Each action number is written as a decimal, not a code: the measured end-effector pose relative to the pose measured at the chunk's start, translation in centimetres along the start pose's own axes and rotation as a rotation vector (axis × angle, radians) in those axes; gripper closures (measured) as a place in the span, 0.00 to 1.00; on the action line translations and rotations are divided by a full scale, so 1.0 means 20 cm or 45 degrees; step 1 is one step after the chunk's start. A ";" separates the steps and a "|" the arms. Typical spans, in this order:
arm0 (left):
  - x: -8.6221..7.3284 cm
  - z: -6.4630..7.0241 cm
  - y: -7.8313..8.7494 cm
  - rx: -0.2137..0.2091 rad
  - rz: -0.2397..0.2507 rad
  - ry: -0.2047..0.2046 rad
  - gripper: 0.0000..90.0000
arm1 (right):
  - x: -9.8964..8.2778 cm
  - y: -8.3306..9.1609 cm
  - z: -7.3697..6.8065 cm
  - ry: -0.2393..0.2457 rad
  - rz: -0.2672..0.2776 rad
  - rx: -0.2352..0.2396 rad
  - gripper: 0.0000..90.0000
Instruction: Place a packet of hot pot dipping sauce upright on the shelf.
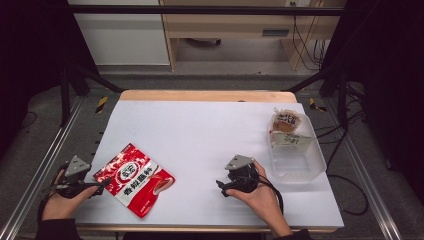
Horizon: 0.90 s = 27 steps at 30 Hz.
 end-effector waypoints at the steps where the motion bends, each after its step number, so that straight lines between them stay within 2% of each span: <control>1: 0.00 0.00 0.00 0.001 -0.002 0.007 0.14 | 0.00 0.00 0.00 0.002 -0.003 0.001 0.15; 6: -0.03 -0.03 -0.02 -0.012 -0.031 0.035 0.13 | 0.00 -0.01 -0.01 0.011 -0.015 0.001 0.15; 13: -0.04 -0.04 -0.04 -0.019 -0.072 0.035 0.13 | -0.01 -0.01 -0.01 0.022 -0.020 0.008 0.15; 24: -0.04 -0.03 -0.06 -0.067 -0.077 0.062 0.15 | -0.01 -0.02 -0.02 0.035 -0.033 0.013 0.15; 27: -0.05 -0.03 -0.06 -0.082 -0.076 0.069 0.18 | -0.01 -0.02 -0.02 0.035 -0.034 0.013 0.15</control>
Point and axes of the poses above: each handheld gripper's, and its own axes: y roughly backward along the jaws, x roughly out of its top, z roughly to its right, the point moved 2 cm from there along -y, roughly forward along the jaws, and after that the axes turned 13 degrees about -x, right-handed, at the moved point
